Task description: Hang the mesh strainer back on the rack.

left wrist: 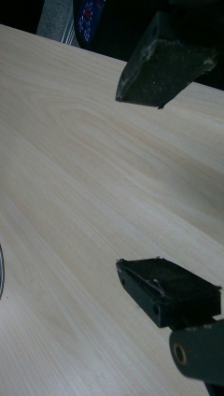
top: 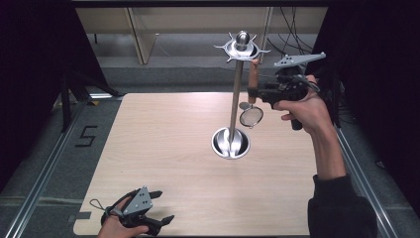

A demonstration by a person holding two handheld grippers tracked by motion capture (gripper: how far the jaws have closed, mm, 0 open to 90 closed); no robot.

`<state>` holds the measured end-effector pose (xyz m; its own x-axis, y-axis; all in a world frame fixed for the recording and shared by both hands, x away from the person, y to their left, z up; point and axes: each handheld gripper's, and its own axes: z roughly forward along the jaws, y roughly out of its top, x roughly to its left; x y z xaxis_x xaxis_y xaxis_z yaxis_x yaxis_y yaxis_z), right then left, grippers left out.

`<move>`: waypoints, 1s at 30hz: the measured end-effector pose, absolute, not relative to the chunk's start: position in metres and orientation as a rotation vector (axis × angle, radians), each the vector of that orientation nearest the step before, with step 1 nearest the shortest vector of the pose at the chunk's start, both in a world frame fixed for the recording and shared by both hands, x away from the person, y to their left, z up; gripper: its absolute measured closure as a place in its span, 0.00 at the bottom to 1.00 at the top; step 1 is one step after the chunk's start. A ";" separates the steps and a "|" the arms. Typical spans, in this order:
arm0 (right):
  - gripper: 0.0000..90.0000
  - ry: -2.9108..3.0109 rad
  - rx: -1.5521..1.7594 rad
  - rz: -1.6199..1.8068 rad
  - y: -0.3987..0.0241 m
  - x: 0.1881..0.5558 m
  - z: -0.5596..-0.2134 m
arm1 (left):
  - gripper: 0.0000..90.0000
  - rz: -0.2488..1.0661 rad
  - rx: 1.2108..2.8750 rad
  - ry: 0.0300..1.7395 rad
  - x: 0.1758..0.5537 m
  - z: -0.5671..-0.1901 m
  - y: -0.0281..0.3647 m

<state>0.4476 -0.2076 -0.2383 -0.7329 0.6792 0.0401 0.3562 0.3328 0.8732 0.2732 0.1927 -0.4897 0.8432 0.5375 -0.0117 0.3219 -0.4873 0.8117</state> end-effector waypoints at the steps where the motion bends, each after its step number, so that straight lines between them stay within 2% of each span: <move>1: 0.78 2.274 0.915 1.368 -0.208 0.448 -0.239 | 0.17 0.304 2.124 0.623 0.273 -0.490 0.193; 12: 0.70 2.273 0.924 1.361 -0.210 0.445 -0.246 | 0.17 0.314 2.135 0.621 0.274 -0.490 0.193; 15: 0.67 2.261 0.918 1.347 -0.212 0.443 -0.246 | 0.17 0.302 2.090 0.633 0.273 -0.492 0.191; 19: 0.61 2.240 0.915 1.342 -0.215 0.438 -0.246 | 0.17 0.319 2.136 0.618 0.274 -0.490 0.193; 30: 0.44 2.191 0.952 1.353 -0.227 0.429 -0.252 | 0.17 0.313 2.112 0.618 0.275 -0.492 0.192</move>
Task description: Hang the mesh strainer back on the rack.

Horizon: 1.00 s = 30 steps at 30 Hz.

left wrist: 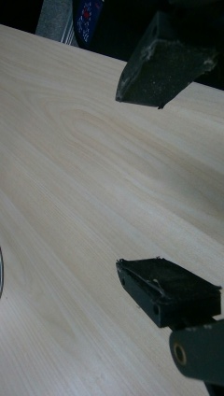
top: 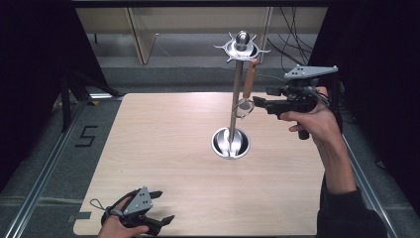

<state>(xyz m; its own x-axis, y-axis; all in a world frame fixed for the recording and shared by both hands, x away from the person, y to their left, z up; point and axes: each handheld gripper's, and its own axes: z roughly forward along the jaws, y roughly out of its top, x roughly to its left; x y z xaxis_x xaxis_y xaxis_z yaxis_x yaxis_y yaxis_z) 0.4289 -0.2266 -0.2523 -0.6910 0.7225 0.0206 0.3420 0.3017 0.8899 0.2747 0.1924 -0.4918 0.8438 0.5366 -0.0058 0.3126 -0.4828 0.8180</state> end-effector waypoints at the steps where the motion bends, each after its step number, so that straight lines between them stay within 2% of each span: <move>1: 0.44 2.197 0.964 1.352 -0.227 0.428 -0.253 | 0.17 0.315 2.120 0.620 0.275 -0.491 0.193; 30: 0.40 2.171 0.953 1.402 -0.233 0.413 -0.287 | 0.17 0.311 2.123 0.625 0.274 -0.490 0.192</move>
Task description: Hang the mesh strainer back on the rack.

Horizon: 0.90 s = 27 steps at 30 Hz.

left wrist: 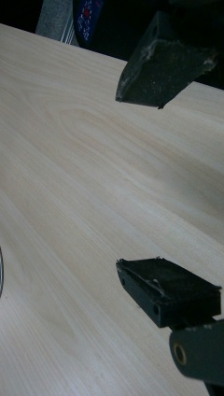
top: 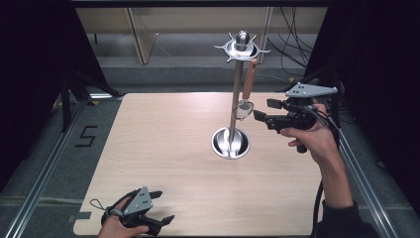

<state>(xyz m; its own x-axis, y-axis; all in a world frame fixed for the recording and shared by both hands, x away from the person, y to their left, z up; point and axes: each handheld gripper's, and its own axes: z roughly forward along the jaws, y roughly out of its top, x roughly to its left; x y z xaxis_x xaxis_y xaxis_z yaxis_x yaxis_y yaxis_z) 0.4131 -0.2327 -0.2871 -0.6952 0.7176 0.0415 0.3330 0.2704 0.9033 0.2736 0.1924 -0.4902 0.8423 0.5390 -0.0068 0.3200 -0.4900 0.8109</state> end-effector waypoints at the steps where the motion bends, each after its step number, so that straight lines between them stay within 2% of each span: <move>1: 0.39 2.173 0.942 1.399 -0.233 0.413 -0.288 | 0.17 0.316 2.125 0.626 0.274 -0.490 0.193; 27: 0.38 2.184 0.928 1.431 -0.247 0.390 -0.323 | 0.17 0.310 2.114 0.625 0.273 -0.490 0.192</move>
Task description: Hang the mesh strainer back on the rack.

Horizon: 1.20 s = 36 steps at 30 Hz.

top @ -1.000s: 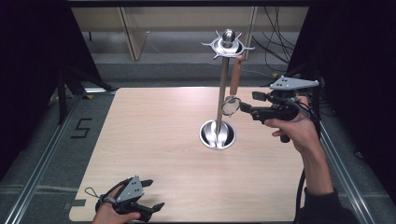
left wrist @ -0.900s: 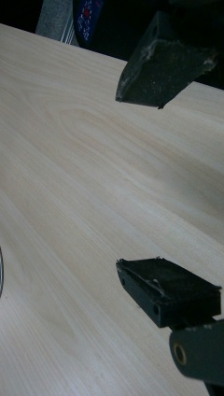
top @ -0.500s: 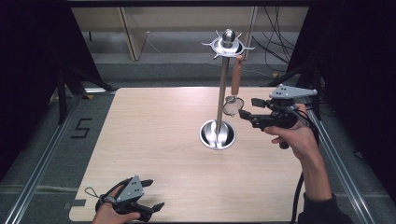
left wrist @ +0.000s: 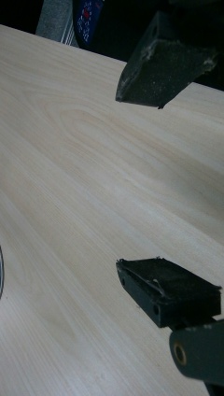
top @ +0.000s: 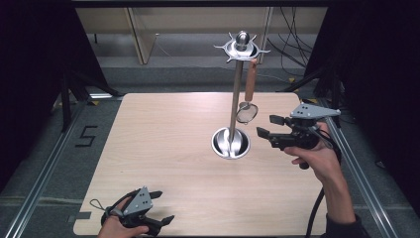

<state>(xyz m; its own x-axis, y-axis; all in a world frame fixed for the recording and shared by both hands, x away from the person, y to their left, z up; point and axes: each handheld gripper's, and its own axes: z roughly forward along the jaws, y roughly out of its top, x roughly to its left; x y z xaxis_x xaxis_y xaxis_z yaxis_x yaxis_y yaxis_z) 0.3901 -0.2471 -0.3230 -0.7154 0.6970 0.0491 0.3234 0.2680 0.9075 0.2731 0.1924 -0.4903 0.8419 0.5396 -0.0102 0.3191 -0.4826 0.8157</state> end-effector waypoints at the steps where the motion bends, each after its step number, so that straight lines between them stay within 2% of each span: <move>1: 0.38 2.191 0.945 1.424 -0.248 0.387 -0.324 | 0.17 0.308 2.113 0.627 0.273 -0.490 0.192; 14: 0.38 2.232 0.961 1.394 -0.263 0.374 -0.342 | 0.17 0.305 2.127 0.624 0.273 -0.489 0.193; 36: 0.36 2.299 0.941 1.356 -0.254 0.367 -0.370 | 0.17 0.306 2.133 0.621 0.273 -0.489 0.193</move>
<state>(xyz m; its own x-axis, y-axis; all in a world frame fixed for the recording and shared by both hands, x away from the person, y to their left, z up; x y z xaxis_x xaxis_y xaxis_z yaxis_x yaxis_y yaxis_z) 0.3674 -0.2541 -0.3697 -0.7362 0.6739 0.0618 0.3802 0.3364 0.8616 0.2729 0.1927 -0.4890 0.8452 0.5344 -0.0061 0.3206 -0.4978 0.8058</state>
